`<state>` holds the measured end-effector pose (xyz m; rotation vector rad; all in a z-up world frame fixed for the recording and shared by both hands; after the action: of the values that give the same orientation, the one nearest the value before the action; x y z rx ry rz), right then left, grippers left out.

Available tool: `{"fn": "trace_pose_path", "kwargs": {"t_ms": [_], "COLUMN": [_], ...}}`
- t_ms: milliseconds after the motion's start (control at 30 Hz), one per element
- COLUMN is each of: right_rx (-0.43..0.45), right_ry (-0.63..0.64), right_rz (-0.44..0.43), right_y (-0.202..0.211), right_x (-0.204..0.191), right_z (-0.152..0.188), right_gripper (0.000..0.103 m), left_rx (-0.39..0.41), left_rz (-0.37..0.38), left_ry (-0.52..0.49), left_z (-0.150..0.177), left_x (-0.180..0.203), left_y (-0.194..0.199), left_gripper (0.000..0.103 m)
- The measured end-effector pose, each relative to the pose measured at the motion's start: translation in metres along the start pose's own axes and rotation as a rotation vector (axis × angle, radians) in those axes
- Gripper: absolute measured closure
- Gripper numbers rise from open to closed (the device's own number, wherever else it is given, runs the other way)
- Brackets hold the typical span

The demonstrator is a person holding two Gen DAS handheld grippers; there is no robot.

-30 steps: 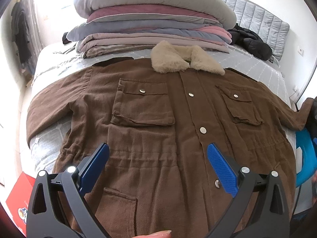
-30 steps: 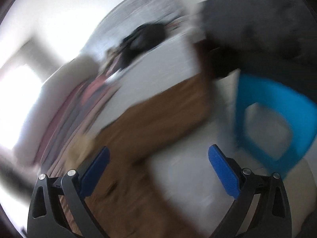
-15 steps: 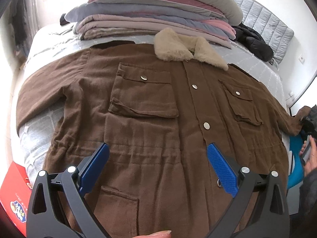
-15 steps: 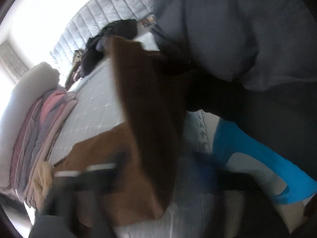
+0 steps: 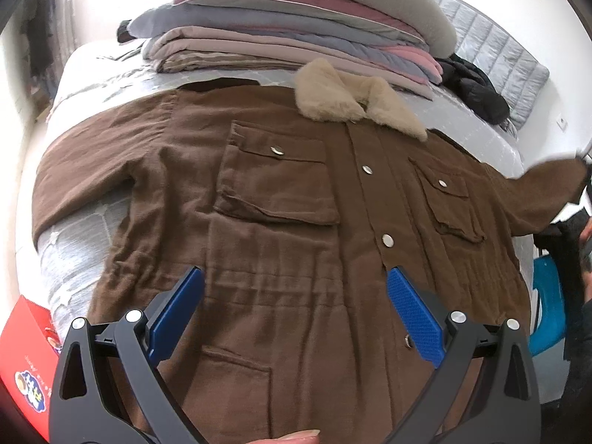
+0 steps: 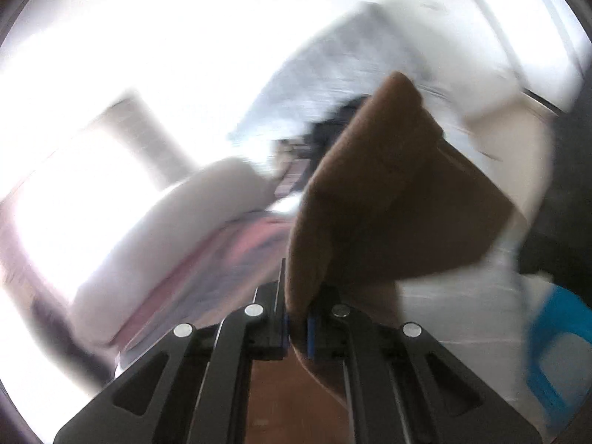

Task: Fold large clothes
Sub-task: 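Grasp the brown jacket sleeve cuff with the right tool, then fold the held sleeve across the jacket front and open the right tool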

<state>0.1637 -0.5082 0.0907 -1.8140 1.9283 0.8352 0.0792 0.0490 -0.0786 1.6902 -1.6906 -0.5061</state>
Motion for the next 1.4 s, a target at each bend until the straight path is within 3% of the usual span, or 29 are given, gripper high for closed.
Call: {"fn": "trace_pose_path", "kwargs": {"t_ms": [100,200,267,367,400,433,467,533,600,700,767,867,900,967,1033,1100,1133,1200,1400], "right_rx": [-0.033,-0.123,-0.216,-0.405,-0.487,-0.564,-0.657,-0.763,-0.756,-0.64,-0.561,-0.521,-0.531,-0.624,-0.821,-0.912,-0.926,-0.911,-0.694], "right_ry": [0.126,0.254,0.33,0.46,0.472,0.482,0.512,0.522,0.494,0.438,0.38,0.33,0.328,0.242,-0.059,-0.299,-0.351,-0.38,-0.44], "right_rz": [-0.133,-0.236,-0.281,-0.293,-0.303,-0.305,-0.288,-0.287,-0.32,-0.363,-0.367,-0.275,-0.255,-0.337,-0.486,-0.483,-0.482,-0.423,-0.224], "right_y": [-0.019,-0.038,-0.053,-0.071,-0.076,-0.078,-0.084,-0.078,-0.07,-0.06,-0.057,-0.075,-0.077,-0.082,-0.069,-0.058,-0.052,-0.049,-0.071], "right_x": [-0.104,-0.188,-0.227,-0.246,-0.242,-0.237,-0.219,-0.203,-0.198,-0.201,-0.198,-0.183,-0.184,-0.197,-0.21,-0.204,-0.203,-0.194,-0.172], "right_z": [0.026,0.092,0.158,0.28,0.316,0.351,0.389,0.425,0.419,0.37,0.335,0.315,0.317,0.334,0.363,0.388,0.396,0.411,0.406], "right_gripper": [0.095,0.095,0.095,0.079,0.058,0.048,0.048,0.048,0.046,0.029,0.024,0.019,0.019,0.019,0.019,0.019,0.019,0.019,0.022], "left_rx": [0.01,0.023,0.03,0.043,0.049,0.052,0.055,0.062,0.066,0.062,0.061,0.059,0.057,0.051,0.05,0.052,0.053,0.056,0.057], "left_rz": [-0.003,-0.006,-0.008,-0.013,-0.015,-0.015,-0.014,-0.011,-0.007,0.003,-0.001,-0.013,-0.018,-0.026,-0.024,-0.021,-0.017,-0.01,0.002], "left_ry": [0.021,0.042,0.06,0.09,0.104,0.117,0.127,0.152,0.172,0.196,0.204,0.206,0.206,0.213,0.219,0.222,0.225,0.232,0.241], "left_z": [-0.004,-0.007,-0.01,-0.015,-0.018,-0.019,-0.02,-0.023,-0.024,-0.024,-0.023,-0.022,-0.022,-0.021,-0.021,-0.022,-0.022,-0.022,-0.022], "left_x": [-0.011,-0.024,-0.034,-0.05,-0.057,-0.062,-0.066,-0.075,-0.081,-0.088,-0.091,-0.094,-0.095,-0.099,-0.101,-0.102,-0.103,-0.103,-0.105], "left_y": [0.005,0.011,0.014,0.02,0.022,0.024,0.025,0.03,0.033,0.034,0.034,0.032,0.031,0.029,0.029,0.03,0.031,0.033,0.035], "left_gripper": [0.008,0.008,0.008,0.008,0.008,0.008,0.008,0.008,0.008,0.008,0.008,0.008,0.008,0.008,0.008,0.008,0.008,0.008,0.008]}}
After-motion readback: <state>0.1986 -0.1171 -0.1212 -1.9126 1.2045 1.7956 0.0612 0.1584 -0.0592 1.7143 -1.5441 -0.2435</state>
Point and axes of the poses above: each gripper's, at about its wrist camera, not at the fingertips, and y roughly against the way its jaws point, x to its right, z to its underside, the point moved 10 cm from there along -y, roughly the way its jaws point, and after that the axes turned 9 degrees about x, right-handed, at the moved point
